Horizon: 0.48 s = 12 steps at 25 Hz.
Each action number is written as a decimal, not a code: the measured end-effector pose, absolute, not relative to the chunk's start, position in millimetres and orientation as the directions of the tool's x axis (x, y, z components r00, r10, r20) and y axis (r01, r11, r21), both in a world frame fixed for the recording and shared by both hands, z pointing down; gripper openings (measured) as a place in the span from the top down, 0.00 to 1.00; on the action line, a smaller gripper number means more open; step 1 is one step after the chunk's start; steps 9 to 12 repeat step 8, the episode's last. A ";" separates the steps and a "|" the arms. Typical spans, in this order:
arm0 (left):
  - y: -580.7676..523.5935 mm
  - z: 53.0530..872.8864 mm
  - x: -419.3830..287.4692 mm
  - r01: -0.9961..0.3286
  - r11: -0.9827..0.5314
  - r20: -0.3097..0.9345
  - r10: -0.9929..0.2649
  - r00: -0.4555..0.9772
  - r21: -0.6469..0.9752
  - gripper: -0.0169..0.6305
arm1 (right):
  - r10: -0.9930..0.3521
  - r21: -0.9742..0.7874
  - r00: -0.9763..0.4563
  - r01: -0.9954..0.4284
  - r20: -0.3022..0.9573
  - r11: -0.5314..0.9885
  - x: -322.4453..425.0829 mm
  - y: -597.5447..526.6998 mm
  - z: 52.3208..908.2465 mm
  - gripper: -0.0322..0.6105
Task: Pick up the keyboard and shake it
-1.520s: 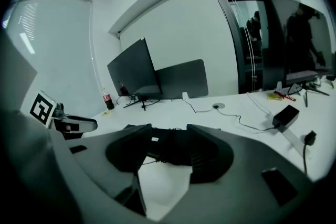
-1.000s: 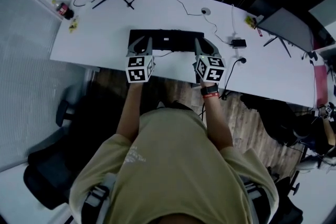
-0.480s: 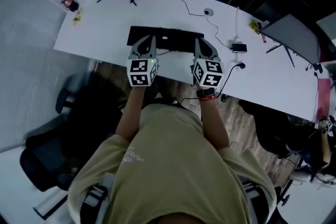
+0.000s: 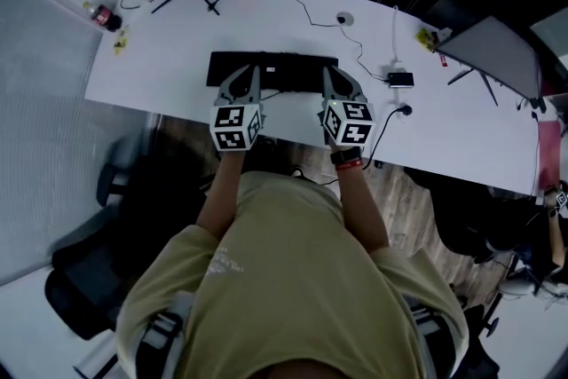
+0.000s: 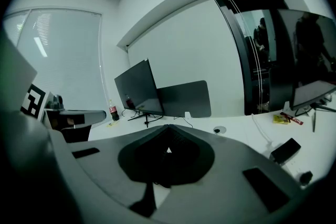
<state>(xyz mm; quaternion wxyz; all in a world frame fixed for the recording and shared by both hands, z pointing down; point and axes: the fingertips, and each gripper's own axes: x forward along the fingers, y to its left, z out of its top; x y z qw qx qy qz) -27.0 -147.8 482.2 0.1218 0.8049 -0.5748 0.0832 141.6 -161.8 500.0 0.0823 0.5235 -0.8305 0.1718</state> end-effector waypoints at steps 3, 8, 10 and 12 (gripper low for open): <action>-167.9 470.0 -20.4 -0.922 -0.377 0.220 -0.896 0.387 0.086 0.95 | -0.839 -0.210 -0.418 -0.907 0.348 0.364 145.7 -175.8 519.5 0.91; -200.8 479.0 -3.3 -0.842 -0.486 0.189 -0.827 0.530 0.236 0.95 | -0.745 -0.305 -0.351 -0.930 0.567 0.206 173.4 -192.4 632.9 0.91; -200.8 479.0 -3.3 -0.842 -0.486 0.189 -0.827 0.530 0.236 0.95 | -0.745 -0.305 -0.351 -0.930 0.567 0.206 173.4 -192.4 632.9 0.91; -200.8 479.0 -3.3 -0.842 -0.486 0.189 -0.827 0.530 0.236 0.95 | -0.745 -0.305 -0.351 -0.930 0.567 0.206 173.4 -192.4 632.9 0.91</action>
